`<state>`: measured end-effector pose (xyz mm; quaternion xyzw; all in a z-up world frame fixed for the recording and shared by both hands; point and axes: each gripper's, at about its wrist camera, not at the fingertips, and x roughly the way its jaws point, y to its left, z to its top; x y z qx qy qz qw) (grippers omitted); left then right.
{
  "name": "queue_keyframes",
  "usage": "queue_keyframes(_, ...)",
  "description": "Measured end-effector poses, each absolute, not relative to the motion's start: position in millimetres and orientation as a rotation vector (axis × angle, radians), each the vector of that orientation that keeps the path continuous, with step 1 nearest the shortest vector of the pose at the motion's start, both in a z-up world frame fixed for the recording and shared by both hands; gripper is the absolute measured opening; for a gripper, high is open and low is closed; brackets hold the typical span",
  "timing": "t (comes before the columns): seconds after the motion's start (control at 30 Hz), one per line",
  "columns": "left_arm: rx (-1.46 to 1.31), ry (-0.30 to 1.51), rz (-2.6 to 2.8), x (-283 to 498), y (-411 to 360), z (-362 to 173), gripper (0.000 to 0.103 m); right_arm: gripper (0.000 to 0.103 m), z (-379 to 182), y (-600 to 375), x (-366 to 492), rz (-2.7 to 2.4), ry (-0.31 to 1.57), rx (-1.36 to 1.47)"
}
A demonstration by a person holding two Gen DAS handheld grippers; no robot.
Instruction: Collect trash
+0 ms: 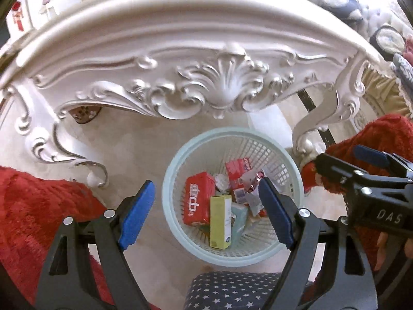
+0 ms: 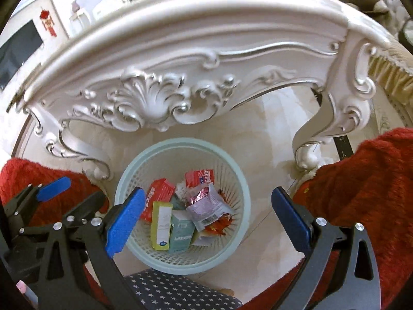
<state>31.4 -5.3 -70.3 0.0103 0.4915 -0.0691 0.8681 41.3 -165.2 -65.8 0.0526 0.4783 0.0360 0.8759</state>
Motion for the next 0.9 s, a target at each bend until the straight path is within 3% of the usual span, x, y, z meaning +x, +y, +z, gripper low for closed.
queue_keyframes(0.9, -0.028, 0.879, -0.009, 11.9, 20.2, -22.9, 0.080, 0.094, -60.0, -169.0, 30.8, 0.061, 0.919, 0.098)
